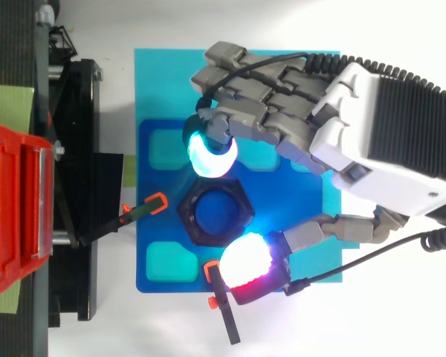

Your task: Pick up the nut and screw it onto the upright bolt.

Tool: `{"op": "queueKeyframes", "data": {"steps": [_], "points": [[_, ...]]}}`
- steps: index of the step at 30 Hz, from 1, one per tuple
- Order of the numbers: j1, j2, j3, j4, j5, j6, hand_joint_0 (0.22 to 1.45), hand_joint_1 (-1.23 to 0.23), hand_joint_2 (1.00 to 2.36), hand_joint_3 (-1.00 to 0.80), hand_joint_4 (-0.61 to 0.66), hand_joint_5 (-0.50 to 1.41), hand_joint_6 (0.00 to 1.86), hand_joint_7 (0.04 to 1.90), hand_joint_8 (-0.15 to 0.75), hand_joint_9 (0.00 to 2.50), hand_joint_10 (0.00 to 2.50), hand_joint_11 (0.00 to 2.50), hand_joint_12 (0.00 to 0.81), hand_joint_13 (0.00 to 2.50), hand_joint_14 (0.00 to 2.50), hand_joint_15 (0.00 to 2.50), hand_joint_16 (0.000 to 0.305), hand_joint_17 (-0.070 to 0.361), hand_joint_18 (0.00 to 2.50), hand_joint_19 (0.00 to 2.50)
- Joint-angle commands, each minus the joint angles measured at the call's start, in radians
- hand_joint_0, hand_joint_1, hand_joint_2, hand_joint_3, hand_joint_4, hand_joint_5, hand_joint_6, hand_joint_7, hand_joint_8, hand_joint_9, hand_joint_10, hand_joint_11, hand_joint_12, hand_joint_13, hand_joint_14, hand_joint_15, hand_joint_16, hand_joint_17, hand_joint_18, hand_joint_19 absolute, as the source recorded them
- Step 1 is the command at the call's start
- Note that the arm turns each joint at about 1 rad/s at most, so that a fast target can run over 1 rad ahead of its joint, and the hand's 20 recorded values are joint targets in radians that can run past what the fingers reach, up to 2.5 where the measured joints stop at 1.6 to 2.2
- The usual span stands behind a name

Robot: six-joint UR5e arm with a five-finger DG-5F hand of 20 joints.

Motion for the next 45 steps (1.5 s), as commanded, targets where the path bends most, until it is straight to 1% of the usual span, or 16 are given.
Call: {"op": "queueKeyframes", "data": {"steps": [1,5,8,11,14,24,29,32,34,37,42,44,45], "points": [[0.001,0.000,-0.001,0.000,0.000,0.000,0.51,-0.76,1.00,-0.50,0.35,-0.17,0.53,1.30,0.333,0.47,0.01,0.15,0.406,0.31,0.00,0.00,0.057,0.129,0.50,0.23],[0.001,0.000,0.000,0.003,-0.005,0.000,0.51,-0.77,1.00,-0.50,0.34,-0.17,0.52,1.32,0.331,0.47,0.00,0.15,0.405,0.31,0.00,0.00,0.057,0.129,0.49,0.22],[0.001,0.000,0.008,0.000,-0.023,0.000,0.52,-0.80,1.00,-0.50,0.34,-0.17,0.50,1.34,0.323,0.46,0.00,0.15,0.403,0.30,0.00,0.00,0.057,0.128,0.48,0.23],[0.001,0.000,0.020,-0.003,-0.033,0.000,0.52,-0.82,1.00,-0.50,0.33,-0.17,0.50,1.33,0.322,0.45,0.00,0.15,0.402,0.29,0.00,0.00,0.057,0.128,0.47,0.23],[0.001,0.002,0.022,-0.008,-0.043,0.000,0.53,-0.84,1.00,-0.50,0.32,-0.17,0.50,1.32,0.318,0.44,0.00,0.13,0.401,0.28,0.00,0.00,0.057,0.128,0.46,0.23],[0.001,0.000,0.022,-0.008,-0.051,0.008,0.53,-0.84,1.00,-0.50,0.33,-0.18,0.50,1.22,0.313,0.41,0.00,0.13,0.402,0.25,0.00,0.00,0.057,0.129,0.43,0.24],[-0.004,0.000,0.022,-0.008,-0.059,0.010,0.52,-0.84,1.00,-0.50,0.33,-0.18,0.50,1.20,0.312,0.41,0.00,0.12,0.402,0.25,0.00,0.00,0.057,0.129,0.43,0.24],[-0.006,0.000,0.022,-0.012,-0.059,0.010,0.52,-0.84,1.00,-0.50,0.32,-0.19,0.50,1.11,0.312,0.40,0.00,0.11,0.403,0.25,0.00,0.00,0.058,0.130,0.43,0.25],[-0.007,0.000,0.022,-0.012,-0.065,0.010,0.51,-0.84,1.00,-0.50,0.31,-0.20,0.50,1.04,0.309,0.39,0.00,0.08,0.405,0.24,0.00,0.00,0.058,0.131,0.42,0.23],[-0.009,0.000,0.022,-0.012,-0.069,0.010,0.50,-0.83,1.00,-0.50,0.30,-0.21,0.50,0.98,0.310,0.38,0.00,0.07,0.409,0.23,0.00,0.00,0.059,0.133,0.41,0.23],[-0.018,0.000,0.022,-0.014,-0.083,0.010,0.46,-0.81,1.00,-0.50,0.26,-0.22,0.50,0.86,0.315,0.37,0.00,0.04,0.420,0.21,0.00,0.00,0.062,0.140,0.39,0.23],[-0.026,0.000,0.022,-0.020,-0.100,0.010,0.44,-0.80,1.00,-0.50,0.25,-0.23,0.50,0.81,0.318,0.35,0.00,0.02,0.428,0.21,0.00,0.00,0.064,0.144,0.39,0.23],[-0.026,0.000,0.022,-0.020,-0.100,0.010,0.43,-0.79,1.00,-0.50,0.25,-0.23,0.50,0.79,0.320,0.35,0.00,0.01,0.432,0.21,0.00,0.00,0.065,0.146,0.39,0.22]]}}
